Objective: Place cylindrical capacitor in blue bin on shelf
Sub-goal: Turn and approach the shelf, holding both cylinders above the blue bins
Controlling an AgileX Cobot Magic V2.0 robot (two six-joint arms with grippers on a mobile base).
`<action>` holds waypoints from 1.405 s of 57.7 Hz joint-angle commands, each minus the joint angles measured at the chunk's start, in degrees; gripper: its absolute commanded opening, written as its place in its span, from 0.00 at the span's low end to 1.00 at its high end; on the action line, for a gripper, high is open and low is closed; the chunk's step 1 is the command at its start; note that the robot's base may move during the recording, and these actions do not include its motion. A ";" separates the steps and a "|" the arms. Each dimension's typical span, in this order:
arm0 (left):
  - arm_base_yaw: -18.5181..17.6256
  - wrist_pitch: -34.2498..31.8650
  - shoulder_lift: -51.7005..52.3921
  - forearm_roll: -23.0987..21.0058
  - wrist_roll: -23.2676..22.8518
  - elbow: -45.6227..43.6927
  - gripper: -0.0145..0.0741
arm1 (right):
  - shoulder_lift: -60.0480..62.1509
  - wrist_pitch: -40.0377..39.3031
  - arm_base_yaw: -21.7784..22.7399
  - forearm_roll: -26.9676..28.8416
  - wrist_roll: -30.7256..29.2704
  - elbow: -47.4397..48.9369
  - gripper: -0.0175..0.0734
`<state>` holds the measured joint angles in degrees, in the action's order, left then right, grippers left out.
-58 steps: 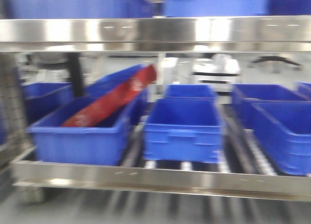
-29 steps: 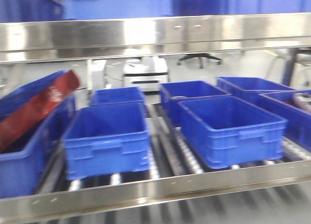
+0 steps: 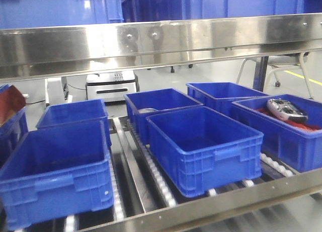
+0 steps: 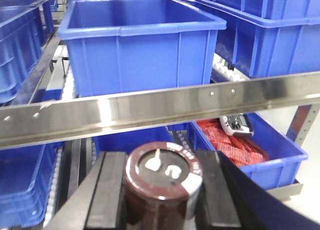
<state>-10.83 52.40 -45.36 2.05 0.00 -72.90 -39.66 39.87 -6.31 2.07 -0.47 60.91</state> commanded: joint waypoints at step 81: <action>-0.39 -1.14 0.11 -0.17 0.00 -0.21 0.04 | 0.25 -1.30 -0.11 -0.16 -0.20 -0.18 0.01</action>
<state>-10.83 52.40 -45.46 2.05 0.00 -72.90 -39.66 39.87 -6.31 2.07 -0.47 60.91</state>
